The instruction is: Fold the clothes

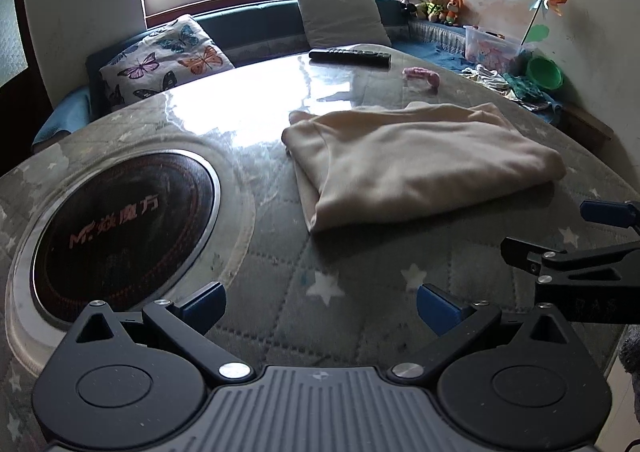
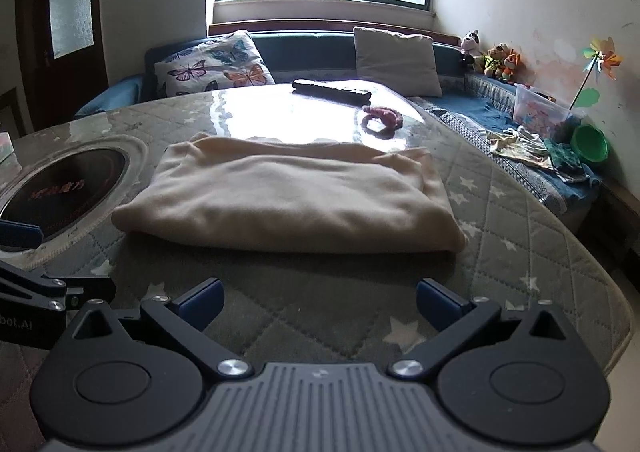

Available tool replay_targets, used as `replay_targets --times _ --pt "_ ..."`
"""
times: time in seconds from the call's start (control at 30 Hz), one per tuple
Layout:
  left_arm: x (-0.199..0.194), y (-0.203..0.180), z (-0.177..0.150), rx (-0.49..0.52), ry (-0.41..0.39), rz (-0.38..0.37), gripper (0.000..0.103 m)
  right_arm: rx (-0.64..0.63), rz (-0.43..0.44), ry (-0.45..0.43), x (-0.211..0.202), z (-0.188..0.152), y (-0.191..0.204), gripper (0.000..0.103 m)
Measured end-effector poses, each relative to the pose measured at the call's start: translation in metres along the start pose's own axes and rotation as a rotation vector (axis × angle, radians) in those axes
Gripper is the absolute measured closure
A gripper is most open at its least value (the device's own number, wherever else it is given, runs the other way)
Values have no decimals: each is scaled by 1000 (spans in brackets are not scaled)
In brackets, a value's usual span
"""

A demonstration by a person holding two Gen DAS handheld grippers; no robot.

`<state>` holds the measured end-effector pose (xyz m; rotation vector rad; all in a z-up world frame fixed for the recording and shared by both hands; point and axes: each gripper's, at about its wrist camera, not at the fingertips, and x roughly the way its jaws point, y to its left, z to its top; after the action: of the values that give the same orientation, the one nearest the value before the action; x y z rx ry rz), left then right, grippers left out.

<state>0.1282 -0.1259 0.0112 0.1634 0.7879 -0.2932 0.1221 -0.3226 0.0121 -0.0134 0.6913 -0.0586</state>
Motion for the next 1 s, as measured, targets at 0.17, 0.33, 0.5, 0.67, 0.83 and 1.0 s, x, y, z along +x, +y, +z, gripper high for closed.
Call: replay_targets --times 0.17,0.33,0.5,0.67,0.83,1.0 --pt "-4 -3 -9 9 6 6 0 7 -12 6 -4 -6 2 0" --pt "-7 -5 -14 5 9 8 0 19 -19 5 -10 -10 1 0" --pt "-11 -10 -19 18 7 9 0 24 -23 2 -15 -12 1 0" --pt "-12 -13 -23 22 13 14 0 23 -26 17 -16 -18 2 0" --pt "-15 -16 -26 27 13 15 0 25 -25 30 -17 -24 2 0" --pt "-17 -20 -29 36 15 19 0 31 -23 30 -20 -27 3 0"
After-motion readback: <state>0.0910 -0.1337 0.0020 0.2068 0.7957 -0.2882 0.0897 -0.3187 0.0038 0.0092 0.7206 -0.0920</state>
